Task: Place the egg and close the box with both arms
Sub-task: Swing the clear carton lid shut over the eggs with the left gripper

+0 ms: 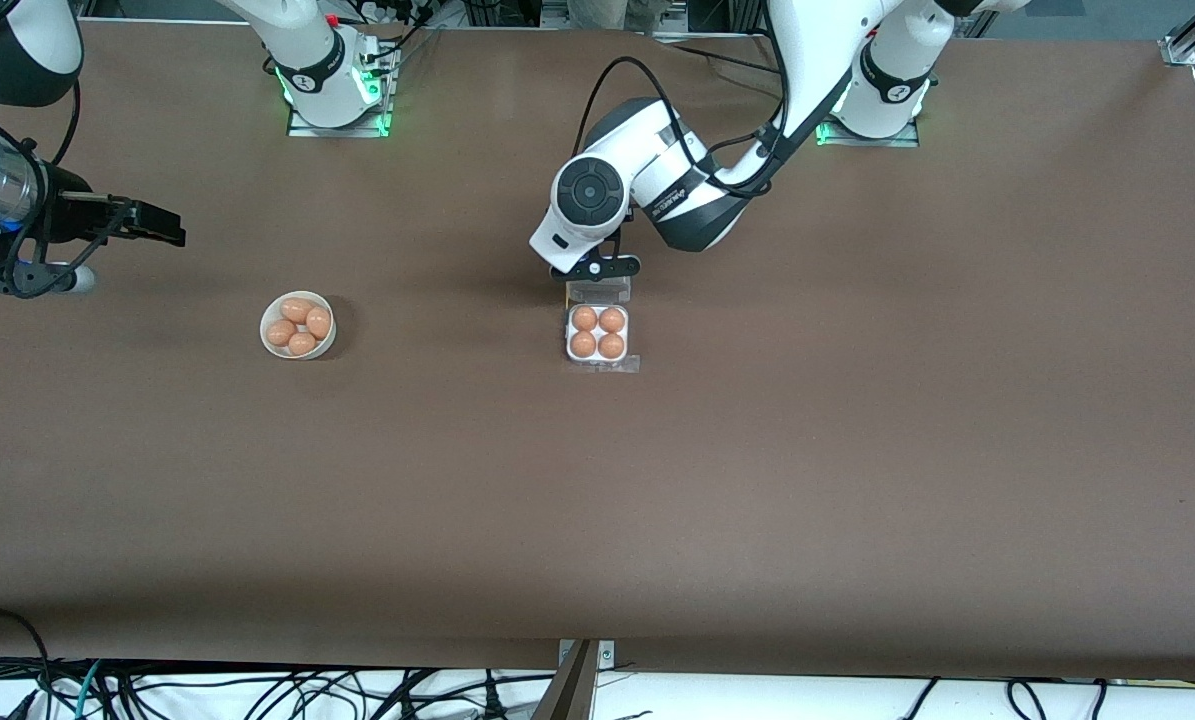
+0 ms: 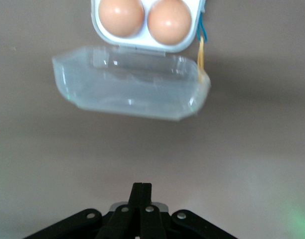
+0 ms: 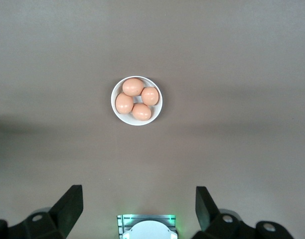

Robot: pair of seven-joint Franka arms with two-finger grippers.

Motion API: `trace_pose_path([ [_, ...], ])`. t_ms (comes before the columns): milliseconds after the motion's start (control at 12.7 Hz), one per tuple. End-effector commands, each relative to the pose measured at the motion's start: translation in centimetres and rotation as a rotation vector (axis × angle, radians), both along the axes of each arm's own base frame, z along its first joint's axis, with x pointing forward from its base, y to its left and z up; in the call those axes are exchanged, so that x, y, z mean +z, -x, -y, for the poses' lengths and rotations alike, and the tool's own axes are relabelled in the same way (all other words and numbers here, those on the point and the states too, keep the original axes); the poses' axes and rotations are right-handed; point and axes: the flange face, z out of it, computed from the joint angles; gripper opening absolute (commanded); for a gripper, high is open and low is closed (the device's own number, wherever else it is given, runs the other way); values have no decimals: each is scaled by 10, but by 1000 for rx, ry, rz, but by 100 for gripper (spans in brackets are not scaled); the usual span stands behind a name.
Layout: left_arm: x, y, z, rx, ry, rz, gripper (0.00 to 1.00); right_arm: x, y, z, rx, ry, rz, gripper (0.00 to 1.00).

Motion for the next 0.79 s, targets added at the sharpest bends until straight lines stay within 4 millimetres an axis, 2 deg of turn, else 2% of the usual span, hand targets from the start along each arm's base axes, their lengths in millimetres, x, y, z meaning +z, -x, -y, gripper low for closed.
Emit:
trace_pose_path([
  [0,-15,-17,-5,-15,-41,49,0,11,1,5,10,-23,-2,100],
  [158,-25,-32,-17,5,-67,67,0,13,3,6,13,-25,-10,100],
  [395,-13,-70,-29,51,-42,180,0,16,1,6,14,-21,4,100],
  [474,-9,-79,-32,58,-41,215,0,24,-1,7,11,-21,21,100],
  [632,20,-99,-41,81,-23,253,1,26,-1,2,18,-5,22,100],
  [711,34,-104,-53,81,-41,248,4,30,-1,2,13,-18,28,100],
])
